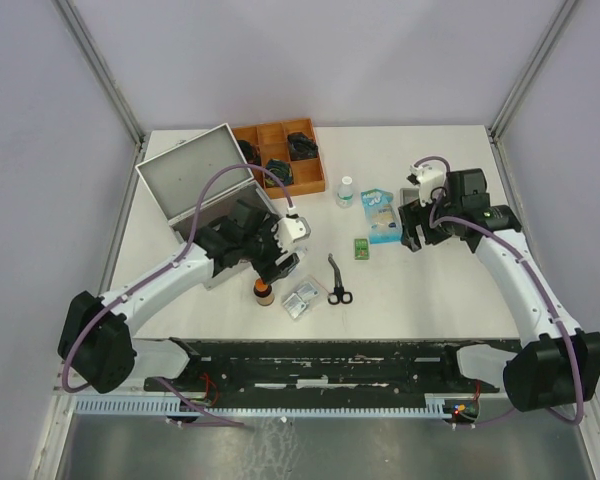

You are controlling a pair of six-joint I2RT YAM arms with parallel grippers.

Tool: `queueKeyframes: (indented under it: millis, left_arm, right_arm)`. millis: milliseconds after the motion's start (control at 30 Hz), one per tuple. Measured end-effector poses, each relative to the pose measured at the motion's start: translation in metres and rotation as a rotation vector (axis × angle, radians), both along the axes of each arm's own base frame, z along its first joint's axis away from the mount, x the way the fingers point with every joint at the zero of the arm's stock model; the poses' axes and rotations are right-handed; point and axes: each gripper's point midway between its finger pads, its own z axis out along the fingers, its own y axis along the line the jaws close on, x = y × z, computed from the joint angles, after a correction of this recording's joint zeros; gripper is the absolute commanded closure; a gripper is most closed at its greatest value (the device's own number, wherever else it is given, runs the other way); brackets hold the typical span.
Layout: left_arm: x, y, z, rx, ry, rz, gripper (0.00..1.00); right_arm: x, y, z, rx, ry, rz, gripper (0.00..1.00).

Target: Organize the medicine kit

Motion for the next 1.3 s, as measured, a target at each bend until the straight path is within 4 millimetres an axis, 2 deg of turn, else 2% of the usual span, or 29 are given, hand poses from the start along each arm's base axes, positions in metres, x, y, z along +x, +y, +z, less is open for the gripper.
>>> queueKeyframes:
  millis: [100,200,467,667,833,967,1100,1300]
  left_arm:
    - [0.004,-0.004,0.0,-0.002,-0.017,-0.002,0.18]
    - [0.009,-0.008,0.003,-0.018,-0.046,-0.002,0.18]
    - [0.012,-0.008,0.015,-0.053,-0.11,0.008,0.16]
    - [0.015,-0.009,0.03,-0.087,-0.161,0.011,0.16]
    - [0.017,-0.006,0.028,-0.075,-0.168,0.025,0.15]
    - [0.017,-0.005,0.026,-0.069,-0.166,0.028,0.15]
    - [0.017,-0.004,0.028,-0.069,-0.175,0.034,0.15]
    - [0.019,-0.001,0.033,-0.069,-0.194,0.045,0.14]
  right_arm:
    - [0.005,-0.011,-0.003,-0.066,0.01,-0.02,0.16]
    - [0.022,-0.021,-0.011,-0.142,0.027,-0.024,0.15]
    - [0.066,-0.046,-0.057,-0.292,0.131,0.073,0.05]
    - [0.094,-0.062,-0.078,-0.337,0.164,0.173,0.05]
    - [0.111,-0.069,-0.103,-0.355,0.215,0.258,0.07]
    - [0.105,-0.068,-0.125,-0.352,0.28,0.317,0.11]
    - [0.095,-0.068,-0.136,-0.348,0.323,0.36,0.21]
    - [0.066,-0.062,-0.153,-0.308,0.39,0.423,0.38]
